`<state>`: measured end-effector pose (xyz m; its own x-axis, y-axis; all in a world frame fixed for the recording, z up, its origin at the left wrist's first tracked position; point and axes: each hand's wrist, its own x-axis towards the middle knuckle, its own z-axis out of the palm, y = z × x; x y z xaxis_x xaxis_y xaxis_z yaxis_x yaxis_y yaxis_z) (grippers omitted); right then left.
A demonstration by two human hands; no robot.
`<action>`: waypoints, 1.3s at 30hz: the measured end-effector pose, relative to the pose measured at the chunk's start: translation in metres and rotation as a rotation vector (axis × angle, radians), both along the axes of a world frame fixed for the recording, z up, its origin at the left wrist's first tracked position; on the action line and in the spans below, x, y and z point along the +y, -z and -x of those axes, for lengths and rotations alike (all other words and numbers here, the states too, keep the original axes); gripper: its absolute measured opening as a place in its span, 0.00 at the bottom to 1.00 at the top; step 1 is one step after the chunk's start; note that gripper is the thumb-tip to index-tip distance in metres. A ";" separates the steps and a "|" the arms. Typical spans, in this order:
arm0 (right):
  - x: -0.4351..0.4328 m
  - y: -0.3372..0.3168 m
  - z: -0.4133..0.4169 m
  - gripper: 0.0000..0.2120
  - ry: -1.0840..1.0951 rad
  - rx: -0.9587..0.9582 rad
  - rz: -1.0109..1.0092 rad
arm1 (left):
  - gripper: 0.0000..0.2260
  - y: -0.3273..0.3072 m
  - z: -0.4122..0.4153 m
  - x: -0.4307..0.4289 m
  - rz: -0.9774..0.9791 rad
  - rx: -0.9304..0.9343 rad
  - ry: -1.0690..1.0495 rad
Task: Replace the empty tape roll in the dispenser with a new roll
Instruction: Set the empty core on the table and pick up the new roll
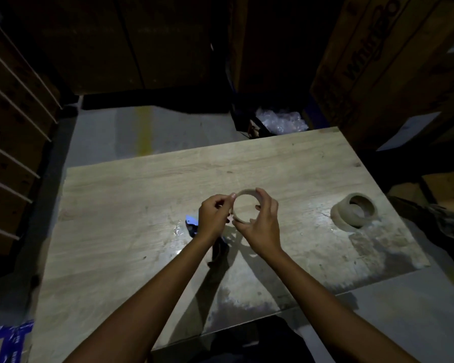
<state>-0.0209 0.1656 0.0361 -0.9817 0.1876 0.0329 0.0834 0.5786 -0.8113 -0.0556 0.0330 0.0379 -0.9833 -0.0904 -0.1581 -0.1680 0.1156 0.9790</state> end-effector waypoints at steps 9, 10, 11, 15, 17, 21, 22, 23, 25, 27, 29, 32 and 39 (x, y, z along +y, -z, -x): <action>0.106 -0.002 0.055 0.48 0.117 -0.033 -0.027 | 0.09 -0.009 0.072 0.111 0.107 -0.008 0.086; 0.120 0.000 0.063 0.47 0.117 -0.037 -0.040 | 0.10 -0.007 0.080 0.125 0.124 -0.010 0.083; 0.133 0.002 0.072 0.46 0.119 -0.044 -0.045 | 0.10 -0.003 0.089 0.138 0.137 -0.014 0.079; 0.182 0.018 0.109 0.45 0.113 -0.081 -0.081 | 0.09 0.012 0.122 0.185 0.185 -0.033 0.053; 0.201 0.030 0.126 0.46 0.109 -0.129 -0.121 | 0.09 0.022 0.136 0.203 0.232 -0.030 0.052; 0.224 0.055 0.151 0.46 0.091 -0.213 -0.159 | 0.10 0.043 0.152 0.228 0.314 -0.064 0.052; 0.227 0.061 0.156 0.46 0.084 -0.230 -0.167 | 0.10 0.048 0.153 0.232 0.322 -0.081 0.050; 0.230 0.067 0.159 0.47 0.079 -0.250 -0.167 | 0.10 0.052 0.154 0.235 0.326 -0.099 0.050; 0.233 0.077 0.165 0.48 0.068 -0.289 -0.159 | 0.11 0.060 0.155 0.238 0.333 -0.128 0.055; 0.234 0.086 0.167 0.48 0.041 -0.315 -0.160 | 0.11 0.067 0.156 0.240 0.333 -0.151 0.058; 0.235 0.092 0.168 0.48 0.029 -0.331 -0.156 | 0.10 0.073 0.156 0.241 0.314 -0.172 0.057; 0.234 0.097 0.167 0.46 0.023 -0.335 -0.149 | 0.09 0.077 0.155 0.242 0.312 -0.178 0.045; 0.239 0.091 0.165 0.49 -0.025 -0.364 -0.179 | 0.12 0.074 0.148 0.245 0.369 -0.160 -0.009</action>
<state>-0.1863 0.4046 -0.0544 -0.9393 0.1864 -0.2881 0.3310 0.7132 -0.6179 -0.2039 0.2780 -0.0365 -0.9478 -0.1787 -0.2642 -0.3175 0.4525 0.8333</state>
